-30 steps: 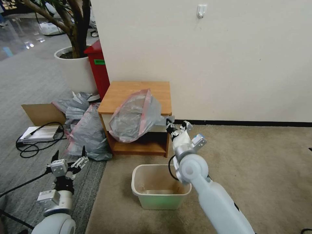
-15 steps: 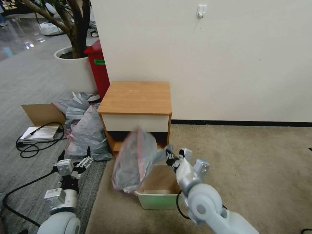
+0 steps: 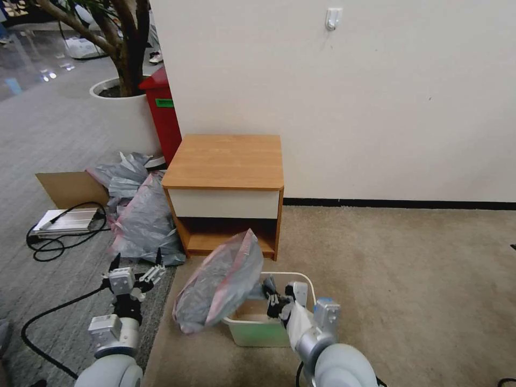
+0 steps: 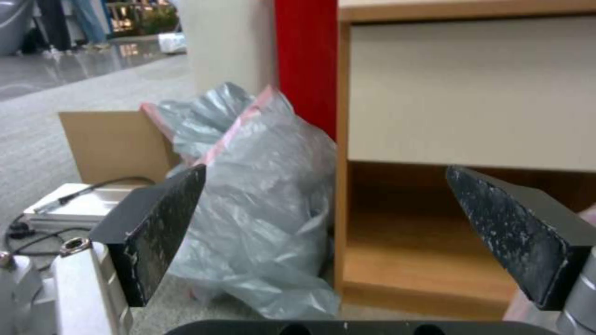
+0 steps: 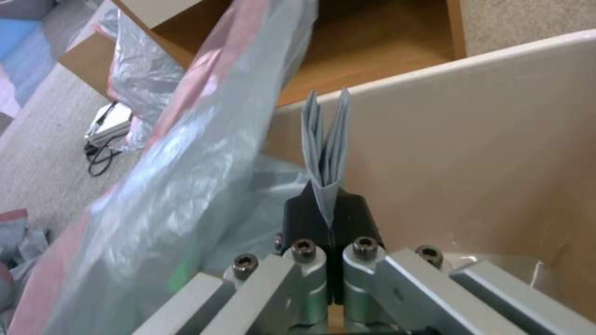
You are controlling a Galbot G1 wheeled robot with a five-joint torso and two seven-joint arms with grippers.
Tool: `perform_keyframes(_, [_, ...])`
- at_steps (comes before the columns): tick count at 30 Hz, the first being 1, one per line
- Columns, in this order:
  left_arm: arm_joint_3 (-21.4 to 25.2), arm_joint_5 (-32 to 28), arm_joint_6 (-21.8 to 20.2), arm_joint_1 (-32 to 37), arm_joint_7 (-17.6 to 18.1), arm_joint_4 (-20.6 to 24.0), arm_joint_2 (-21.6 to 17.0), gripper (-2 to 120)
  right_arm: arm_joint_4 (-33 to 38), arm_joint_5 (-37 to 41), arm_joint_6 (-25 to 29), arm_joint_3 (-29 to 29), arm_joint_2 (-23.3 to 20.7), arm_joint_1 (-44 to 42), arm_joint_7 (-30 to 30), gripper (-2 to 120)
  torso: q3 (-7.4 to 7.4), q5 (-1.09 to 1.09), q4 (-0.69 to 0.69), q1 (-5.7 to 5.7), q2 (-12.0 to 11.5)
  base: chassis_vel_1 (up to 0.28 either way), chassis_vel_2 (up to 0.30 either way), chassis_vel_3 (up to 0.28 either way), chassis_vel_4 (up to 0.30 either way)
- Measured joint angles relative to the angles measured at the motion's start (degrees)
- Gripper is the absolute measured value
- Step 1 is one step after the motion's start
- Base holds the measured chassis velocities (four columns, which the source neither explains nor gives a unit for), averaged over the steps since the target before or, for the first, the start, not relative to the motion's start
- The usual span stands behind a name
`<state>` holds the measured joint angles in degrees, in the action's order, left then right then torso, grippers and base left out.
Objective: Pick up the garbage bag from the table and place it over the trash can.
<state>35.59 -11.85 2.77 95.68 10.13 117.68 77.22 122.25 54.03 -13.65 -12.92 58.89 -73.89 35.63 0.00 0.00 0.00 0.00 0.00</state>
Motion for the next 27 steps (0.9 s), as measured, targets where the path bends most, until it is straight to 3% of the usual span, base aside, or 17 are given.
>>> perform_keyframes(9, [-1.75, 2.02, 0.49, 0.57, -0.11, -0.36, 0.63, 97, -2.08, -1.43, 0.35, -0.25, 0.56, 1.3, -0.38, 2, 0.0, 0.0, 0.0, 0.0, 0.0, 0.0, 0.0, 0.0, 0.0])
perform_keyframes(12, [-2.01, 2.17, 0.5, 0.83, -0.12, 0.12, 0.42, 97, -2.71, -3.14, 0.36, -0.52, 0.83, 1.41, 0.88, 17, 0.0, 0.0, 0.0, 0.0, 0.0, 0.0, 0.0, 0.0, 0.0])
perform_keyframes(17, [-2.38, 2.24, 0.48, 0.86, -0.15, 0.38, -0.6, 97, -2.86, -3.99, -0.4, -0.53, 0.36, 2.18, 3.17, 28, 0.0, 0.0, 0.0, 0.0, 0.0, 0.0, 0.0, 0.0, 0.0])
perform_keyframes(20, [-2.96, 2.64, 0.49, 0.88, -0.18, 0.28, -1.27, 97, -2.81, -4.93, -1.49, -0.09, 0.08, 2.14, 5.31, 43, 0.0, 0.0, 0.0, 0.0, 0.0, 0.0, 0.0, 0.0, 0.0])
perform_keyframes(27, [-4.91, 3.14, 0.44, 0.76, -0.23, 0.29, -3.07, 97, -0.21, -5.32, -3.04, 0.64, -1.52, 1.3, 7.69, 65, 0.0, 0.0, 0.0, 0.0, 0.0, 0.0, 0.0, 0.0, 0.0])
